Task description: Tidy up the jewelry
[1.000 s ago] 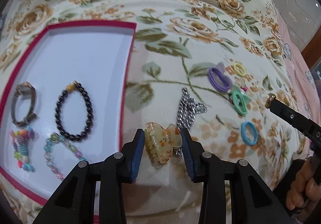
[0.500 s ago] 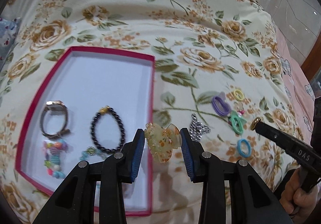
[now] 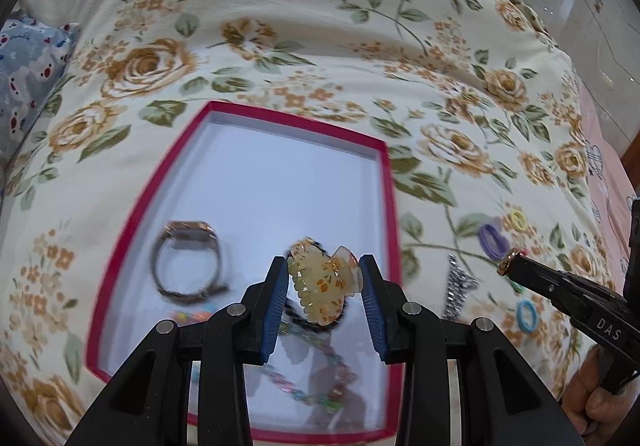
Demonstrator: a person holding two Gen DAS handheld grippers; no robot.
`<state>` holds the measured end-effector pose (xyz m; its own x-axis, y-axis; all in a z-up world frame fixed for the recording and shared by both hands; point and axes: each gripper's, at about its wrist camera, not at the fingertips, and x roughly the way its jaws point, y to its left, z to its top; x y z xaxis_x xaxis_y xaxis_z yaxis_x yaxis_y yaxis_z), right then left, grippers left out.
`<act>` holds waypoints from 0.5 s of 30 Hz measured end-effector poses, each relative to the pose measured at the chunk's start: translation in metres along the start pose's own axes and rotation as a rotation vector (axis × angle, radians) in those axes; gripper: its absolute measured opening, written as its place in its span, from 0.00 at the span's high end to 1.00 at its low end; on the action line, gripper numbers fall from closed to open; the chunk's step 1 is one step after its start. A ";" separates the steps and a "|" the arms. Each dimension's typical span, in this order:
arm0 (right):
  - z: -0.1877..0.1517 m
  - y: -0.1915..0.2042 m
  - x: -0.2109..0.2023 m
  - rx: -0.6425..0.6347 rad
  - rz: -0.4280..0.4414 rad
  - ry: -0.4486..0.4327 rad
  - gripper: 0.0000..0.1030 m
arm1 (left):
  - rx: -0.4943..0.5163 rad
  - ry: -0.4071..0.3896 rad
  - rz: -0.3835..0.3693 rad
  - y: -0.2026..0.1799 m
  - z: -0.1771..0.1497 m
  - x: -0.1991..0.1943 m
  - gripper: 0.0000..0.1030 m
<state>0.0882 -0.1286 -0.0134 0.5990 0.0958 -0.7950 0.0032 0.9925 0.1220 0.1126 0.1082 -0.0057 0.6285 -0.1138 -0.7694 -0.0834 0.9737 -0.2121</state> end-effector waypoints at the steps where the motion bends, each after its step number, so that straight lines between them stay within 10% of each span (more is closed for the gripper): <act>1: 0.003 0.004 0.004 -0.009 0.007 0.003 0.98 | 0.001 -0.001 0.006 0.003 0.002 0.001 0.66; 15: 0.036 0.049 0.094 -0.172 0.020 0.153 0.98 | 0.011 0.031 0.087 0.043 0.043 0.044 0.66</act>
<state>0.1732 -0.0739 -0.0605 0.4694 0.1126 -0.8758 -0.1515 0.9874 0.0458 0.1699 0.1539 -0.0228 0.5952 -0.0342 -0.8028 -0.1286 0.9822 -0.1372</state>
